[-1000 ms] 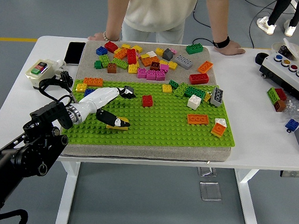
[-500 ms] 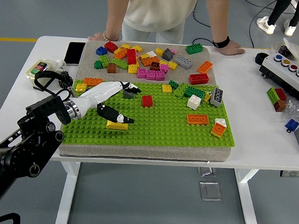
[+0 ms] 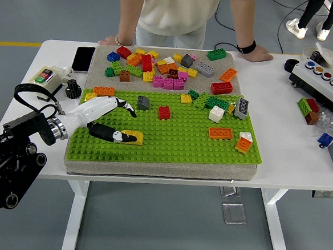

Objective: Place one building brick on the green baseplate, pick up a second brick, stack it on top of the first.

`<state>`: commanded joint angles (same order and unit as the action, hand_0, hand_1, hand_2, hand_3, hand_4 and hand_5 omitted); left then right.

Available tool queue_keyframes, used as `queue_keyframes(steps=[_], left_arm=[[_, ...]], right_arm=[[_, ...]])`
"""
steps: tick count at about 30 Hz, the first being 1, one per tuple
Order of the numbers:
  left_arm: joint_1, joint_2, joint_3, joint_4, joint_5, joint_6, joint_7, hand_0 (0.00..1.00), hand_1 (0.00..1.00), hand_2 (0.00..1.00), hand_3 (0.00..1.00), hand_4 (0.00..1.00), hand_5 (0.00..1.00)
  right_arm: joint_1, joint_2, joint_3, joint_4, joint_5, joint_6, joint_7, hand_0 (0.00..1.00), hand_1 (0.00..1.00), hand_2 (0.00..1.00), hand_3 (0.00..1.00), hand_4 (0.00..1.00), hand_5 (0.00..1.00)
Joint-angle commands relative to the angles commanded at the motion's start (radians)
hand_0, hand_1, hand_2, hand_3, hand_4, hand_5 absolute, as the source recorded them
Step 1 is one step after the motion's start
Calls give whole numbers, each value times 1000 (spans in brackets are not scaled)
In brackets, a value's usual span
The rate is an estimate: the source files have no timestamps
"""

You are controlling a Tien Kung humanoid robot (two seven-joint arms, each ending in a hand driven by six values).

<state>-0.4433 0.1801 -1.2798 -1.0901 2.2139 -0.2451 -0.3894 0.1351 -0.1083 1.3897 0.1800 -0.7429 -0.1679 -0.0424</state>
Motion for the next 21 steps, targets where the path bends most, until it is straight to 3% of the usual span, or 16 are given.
queue_keyframes(steps=[1,6,7,21], left_arm=[[3,0,3,5,5,-3,-1,967,849,800,614,998,725],[6,-5,8,22,35,-7,-3,967,849,800,614,998,725],[6,-6,8,23,39,-8,-3,996,885,850,613,998,738],[15,-11,7,54,55,-8,-4,998,890,853,616,998,767]], right_arm=[[0,0,0,0,1,0,0,729,639,685,623,917,475],[2,-2,1,0,2,0,-5,729,639,685,623,917,475],[1,-2,1,0,2,1,-5,729,638,685,620,914,474],[2,0,2,0,1,-1,-6,728,639,685,621,914,474]])
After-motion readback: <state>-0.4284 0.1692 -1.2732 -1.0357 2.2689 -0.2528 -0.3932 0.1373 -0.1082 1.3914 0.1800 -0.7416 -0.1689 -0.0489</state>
